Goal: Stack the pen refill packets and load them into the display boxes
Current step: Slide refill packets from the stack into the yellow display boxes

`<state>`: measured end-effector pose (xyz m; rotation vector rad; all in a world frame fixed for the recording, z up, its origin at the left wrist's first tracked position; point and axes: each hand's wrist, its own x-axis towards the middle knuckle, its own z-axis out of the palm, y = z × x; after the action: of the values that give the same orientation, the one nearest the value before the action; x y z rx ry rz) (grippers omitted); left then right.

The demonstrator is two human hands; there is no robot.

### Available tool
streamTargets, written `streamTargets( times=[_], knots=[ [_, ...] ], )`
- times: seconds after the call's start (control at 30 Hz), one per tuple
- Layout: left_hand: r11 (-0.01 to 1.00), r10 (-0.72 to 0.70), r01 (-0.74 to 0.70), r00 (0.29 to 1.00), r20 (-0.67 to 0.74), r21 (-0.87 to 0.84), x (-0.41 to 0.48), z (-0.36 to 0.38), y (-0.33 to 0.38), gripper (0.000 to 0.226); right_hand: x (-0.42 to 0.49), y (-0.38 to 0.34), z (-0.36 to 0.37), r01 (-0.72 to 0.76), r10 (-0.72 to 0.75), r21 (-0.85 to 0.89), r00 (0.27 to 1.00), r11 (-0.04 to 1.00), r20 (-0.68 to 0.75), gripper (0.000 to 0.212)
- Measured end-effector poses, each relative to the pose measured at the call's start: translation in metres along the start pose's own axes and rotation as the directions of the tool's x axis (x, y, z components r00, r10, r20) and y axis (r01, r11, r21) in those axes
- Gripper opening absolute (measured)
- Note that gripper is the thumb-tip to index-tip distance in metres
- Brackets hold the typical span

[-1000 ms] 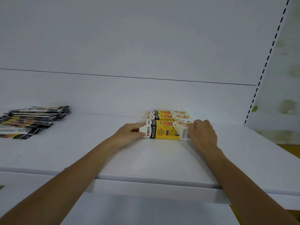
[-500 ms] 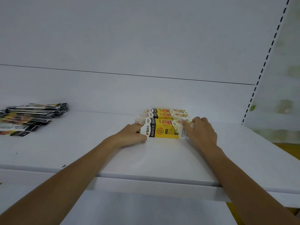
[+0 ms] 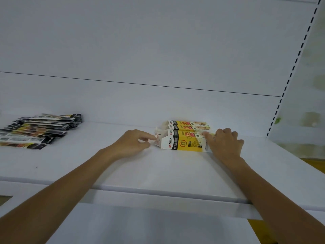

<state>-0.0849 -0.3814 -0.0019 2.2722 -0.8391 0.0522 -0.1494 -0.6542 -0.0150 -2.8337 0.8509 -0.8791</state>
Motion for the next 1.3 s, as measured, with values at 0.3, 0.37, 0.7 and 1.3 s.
streamTargets(
  times=[0.3, 0.37, 0.7, 1.3],
  knots=[
    [0.981, -0.148, 0.166, 0.976, -0.161, 0.102, -0.057, -0.067, -0.073, 0.048, -0.017, -0.151, -0.039, 0.457, -0.429, 0.405, 0.888, 0.792, -0.164, 0.047],
    [0.976, -0.161, 0.192, 0.955, -0.250, 0.104, -0.075, -0.087, -0.094, 0.037, -0.027, -0.199, -0.043, 0.522, -0.498, 0.442, 0.848, 0.730, -0.179, 0.049],
    [0.923, -0.278, 0.365, 0.851, -0.446, 0.122, -0.149, -0.199, -0.208, 0.021, -0.081, -0.358, 0.007, 0.472, -0.602, 0.560, 0.796, 0.681, 0.060, 0.049],
    [0.969, -0.236, 0.247, 0.943, -0.236, 0.017, -0.108, -0.271, -0.319, 0.034, -0.098, -0.444, 0.045, 0.417, -0.614, 0.497, 0.709, 0.761, 0.346, 0.036]
  ],
)
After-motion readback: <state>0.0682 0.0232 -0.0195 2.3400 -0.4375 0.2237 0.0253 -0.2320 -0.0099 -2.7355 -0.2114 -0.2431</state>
